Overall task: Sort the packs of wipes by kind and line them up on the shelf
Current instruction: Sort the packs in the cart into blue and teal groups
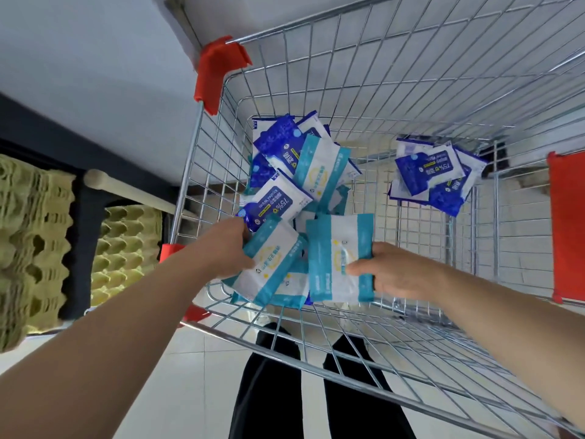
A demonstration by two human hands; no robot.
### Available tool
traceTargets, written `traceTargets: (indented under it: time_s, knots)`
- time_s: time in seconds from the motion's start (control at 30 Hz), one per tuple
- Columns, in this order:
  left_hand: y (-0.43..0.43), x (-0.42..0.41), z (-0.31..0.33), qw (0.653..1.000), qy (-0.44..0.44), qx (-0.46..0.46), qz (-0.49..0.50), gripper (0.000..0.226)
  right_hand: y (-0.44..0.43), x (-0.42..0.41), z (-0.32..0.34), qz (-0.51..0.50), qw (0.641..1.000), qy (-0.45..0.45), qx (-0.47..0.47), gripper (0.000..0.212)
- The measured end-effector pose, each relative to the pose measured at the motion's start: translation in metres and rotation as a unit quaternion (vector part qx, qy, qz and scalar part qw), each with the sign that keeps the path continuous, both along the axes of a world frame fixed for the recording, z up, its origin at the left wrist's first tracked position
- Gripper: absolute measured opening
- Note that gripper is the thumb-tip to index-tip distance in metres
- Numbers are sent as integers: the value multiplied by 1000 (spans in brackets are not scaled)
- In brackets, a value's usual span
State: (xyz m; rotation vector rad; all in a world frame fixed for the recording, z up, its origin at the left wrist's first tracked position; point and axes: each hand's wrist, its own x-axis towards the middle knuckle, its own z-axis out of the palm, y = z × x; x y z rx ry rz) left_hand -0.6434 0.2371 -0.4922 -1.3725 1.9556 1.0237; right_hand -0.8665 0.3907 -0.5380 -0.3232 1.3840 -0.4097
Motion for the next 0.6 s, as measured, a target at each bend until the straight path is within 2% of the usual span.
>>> traceTargets:
  time_s: [0.17,0.33,0.5,0.6]
  knots:
    - [0,-2,1,1000,-6,6,-7,34,0,32,-16,-22,993,-112,10,40]
    - [-3,-3,8,998,18,50,21,30,-2,31,-13,-53,987,-152,-1,36]
    - [1,-20,24,982,107,106,115,28,-1,8,-6,-106,977,-183,-36,44]
    - [5,-46,31,975,129,130,125,34,1,-23,7,-108,976,-178,-60,49]
